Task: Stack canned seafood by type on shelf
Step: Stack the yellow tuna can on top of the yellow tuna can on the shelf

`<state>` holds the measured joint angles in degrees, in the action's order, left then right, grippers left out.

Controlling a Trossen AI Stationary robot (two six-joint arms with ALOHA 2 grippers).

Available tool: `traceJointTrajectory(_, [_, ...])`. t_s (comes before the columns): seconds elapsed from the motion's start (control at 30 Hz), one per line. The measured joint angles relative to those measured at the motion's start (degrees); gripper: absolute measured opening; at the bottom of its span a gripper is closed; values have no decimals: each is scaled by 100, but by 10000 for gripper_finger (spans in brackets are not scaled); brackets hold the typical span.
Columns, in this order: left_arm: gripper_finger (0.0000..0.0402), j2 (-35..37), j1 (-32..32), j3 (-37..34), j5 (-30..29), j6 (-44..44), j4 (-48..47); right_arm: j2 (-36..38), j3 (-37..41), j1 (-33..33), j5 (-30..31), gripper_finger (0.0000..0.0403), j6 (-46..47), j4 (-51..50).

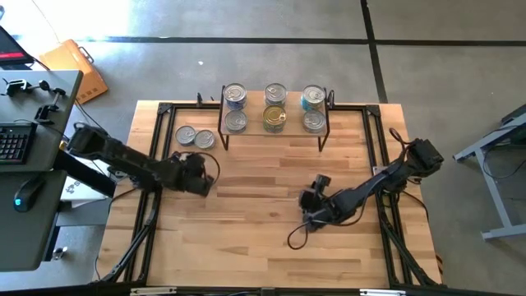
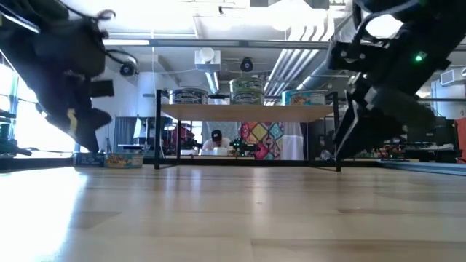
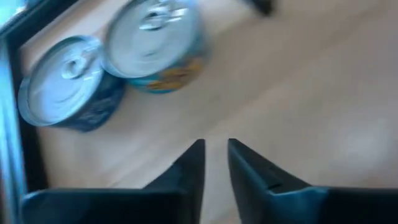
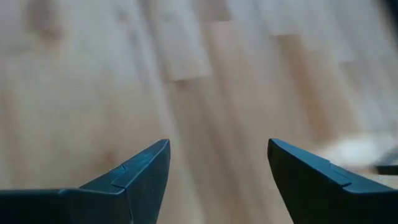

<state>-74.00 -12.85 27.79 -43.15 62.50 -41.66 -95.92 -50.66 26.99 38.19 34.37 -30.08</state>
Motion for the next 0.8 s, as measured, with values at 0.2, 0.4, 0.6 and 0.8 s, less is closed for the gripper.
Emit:
traceJointTrajectory(0.2, [137, -1, 740, -164, -309, -544, 365, 0, 1, -30, 842, 263, 70, 141])
traceJointTrajectory(0.4, [149, -6, 1215, -166, -542, -2789, 1254, -13, 1, -137, 1508, 263, 114, 582])
traceJointTrajectory(0.6, [125, -24, 1822, -166, -47, -4250, 1808, -17, -2, -156, 1518, 263, 29, 720])
traceJointTrajectory(0.8, [110, -24, 2472, -164, 579, -4965, 2114, -20, -2, -156, 1513, 263, 15, 767])
